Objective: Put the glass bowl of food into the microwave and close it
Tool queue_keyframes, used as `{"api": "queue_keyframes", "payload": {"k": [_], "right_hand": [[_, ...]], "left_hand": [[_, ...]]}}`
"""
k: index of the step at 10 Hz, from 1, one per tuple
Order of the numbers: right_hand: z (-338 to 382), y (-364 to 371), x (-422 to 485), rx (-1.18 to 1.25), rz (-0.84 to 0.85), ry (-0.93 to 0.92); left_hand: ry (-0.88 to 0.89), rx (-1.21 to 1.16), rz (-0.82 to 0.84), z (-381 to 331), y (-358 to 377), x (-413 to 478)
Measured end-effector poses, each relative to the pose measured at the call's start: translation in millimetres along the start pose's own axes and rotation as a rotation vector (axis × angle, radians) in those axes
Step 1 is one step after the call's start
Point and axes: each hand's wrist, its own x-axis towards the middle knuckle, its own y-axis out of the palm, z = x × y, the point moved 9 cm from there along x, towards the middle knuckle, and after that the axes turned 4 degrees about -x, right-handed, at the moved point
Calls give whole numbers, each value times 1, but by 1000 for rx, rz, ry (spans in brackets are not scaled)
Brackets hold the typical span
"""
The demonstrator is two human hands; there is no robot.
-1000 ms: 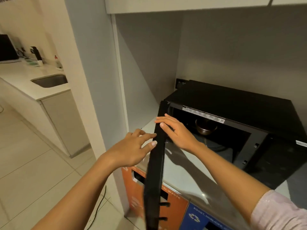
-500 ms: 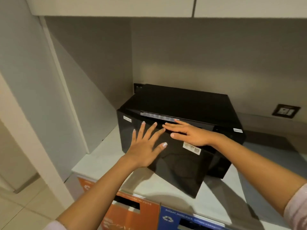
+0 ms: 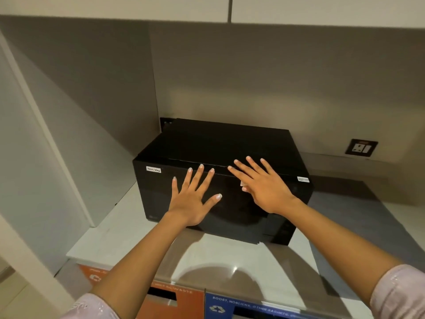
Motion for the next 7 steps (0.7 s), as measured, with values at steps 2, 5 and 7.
{"api": "queue_keyframes", "payload": {"k": [2, 5, 7], "right_hand": [[-5, 3, 5, -19, -5, 59], [-18, -19, -15, 275, 15, 195], [-51, -110, -55, 569, -259, 310]], "left_hand": [[-2, 34, 11, 0, 3, 6], [97, -11, -175, -17, -18, -11], [260, -35, -451, -70, -72, -24]]}}
